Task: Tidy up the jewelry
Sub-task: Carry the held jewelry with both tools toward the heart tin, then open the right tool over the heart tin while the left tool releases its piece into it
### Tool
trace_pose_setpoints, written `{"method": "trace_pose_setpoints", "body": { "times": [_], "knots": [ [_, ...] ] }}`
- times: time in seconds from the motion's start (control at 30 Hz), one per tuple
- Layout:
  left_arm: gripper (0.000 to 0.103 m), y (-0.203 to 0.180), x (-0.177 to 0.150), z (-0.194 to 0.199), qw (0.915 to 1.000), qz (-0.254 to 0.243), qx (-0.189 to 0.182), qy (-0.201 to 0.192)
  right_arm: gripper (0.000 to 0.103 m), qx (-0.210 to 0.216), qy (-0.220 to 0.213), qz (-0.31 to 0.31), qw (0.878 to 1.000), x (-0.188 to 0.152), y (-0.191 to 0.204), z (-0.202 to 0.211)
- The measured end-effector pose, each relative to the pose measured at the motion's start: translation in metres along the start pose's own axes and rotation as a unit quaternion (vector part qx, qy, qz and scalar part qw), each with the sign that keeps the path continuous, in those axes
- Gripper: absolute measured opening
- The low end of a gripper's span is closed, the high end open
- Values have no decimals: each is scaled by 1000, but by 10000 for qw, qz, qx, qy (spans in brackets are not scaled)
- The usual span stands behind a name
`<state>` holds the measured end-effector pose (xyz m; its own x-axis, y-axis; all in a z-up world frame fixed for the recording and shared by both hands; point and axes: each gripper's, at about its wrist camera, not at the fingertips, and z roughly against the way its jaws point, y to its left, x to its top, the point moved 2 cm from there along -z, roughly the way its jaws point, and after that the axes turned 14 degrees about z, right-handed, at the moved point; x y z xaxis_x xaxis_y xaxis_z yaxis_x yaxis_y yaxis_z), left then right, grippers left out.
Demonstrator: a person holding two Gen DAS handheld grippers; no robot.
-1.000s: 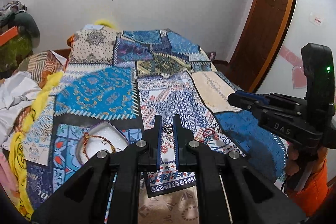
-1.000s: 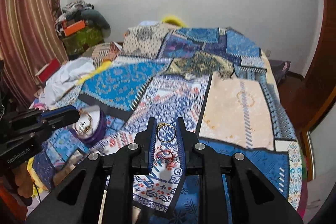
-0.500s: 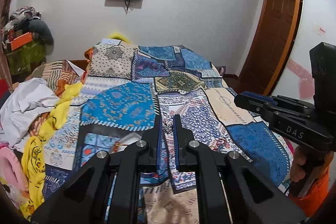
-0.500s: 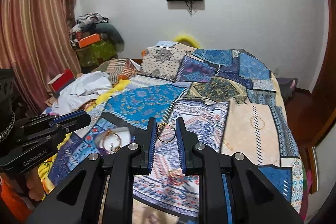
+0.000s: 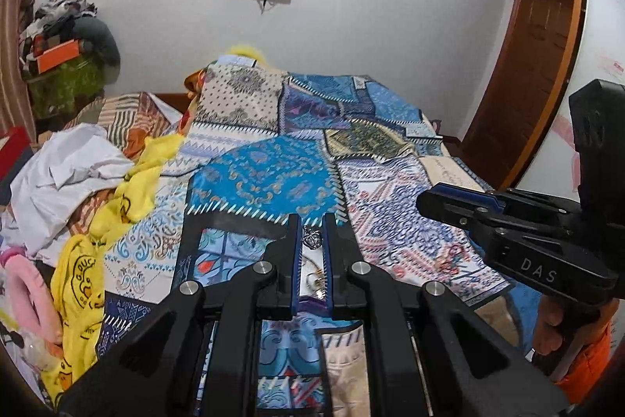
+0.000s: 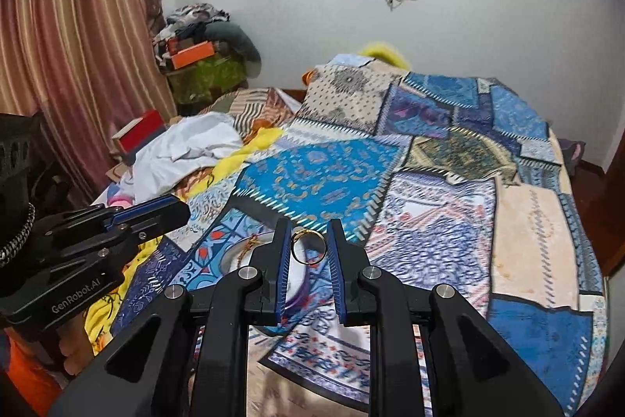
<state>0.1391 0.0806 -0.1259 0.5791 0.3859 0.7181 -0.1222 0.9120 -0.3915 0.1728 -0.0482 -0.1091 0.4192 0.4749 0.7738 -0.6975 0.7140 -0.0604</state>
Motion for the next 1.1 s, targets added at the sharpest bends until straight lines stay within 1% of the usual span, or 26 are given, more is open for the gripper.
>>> {"method": "trace_pose_setpoints", "body": {
  "times": [0.23, 0.43, 0.57, 0.67, 0.9, 1.1],
  "knots": [
    [8, 20, -12, -26, 9993, 239, 3, 295, 17, 231, 288, 46, 9993, 0, 12, -31],
    [8, 30, -20, -48, 9981, 321, -9, 518, 17, 448, 490, -33, 9978, 1, 17, -53],
    [8, 34, -25, -61, 9969, 382, -55, 681, 17, 455, 723, -66, 9963, -2, 20, -70],
    [8, 36, -28, -70, 9962, 379, -43, 788, 17, 489, 820, -105, 9954, -4, 20, -77],
    [8, 37, -33, -78, 9952, 368, -20, 907, 17, 618, 1024, -175, 9927, -10, 21, -90],
    [8, 40, -32, -76, 9949, 390, 57, 933, 17, 703, 1066, -161, 9917, -11, 25, -93]
  ]
}}
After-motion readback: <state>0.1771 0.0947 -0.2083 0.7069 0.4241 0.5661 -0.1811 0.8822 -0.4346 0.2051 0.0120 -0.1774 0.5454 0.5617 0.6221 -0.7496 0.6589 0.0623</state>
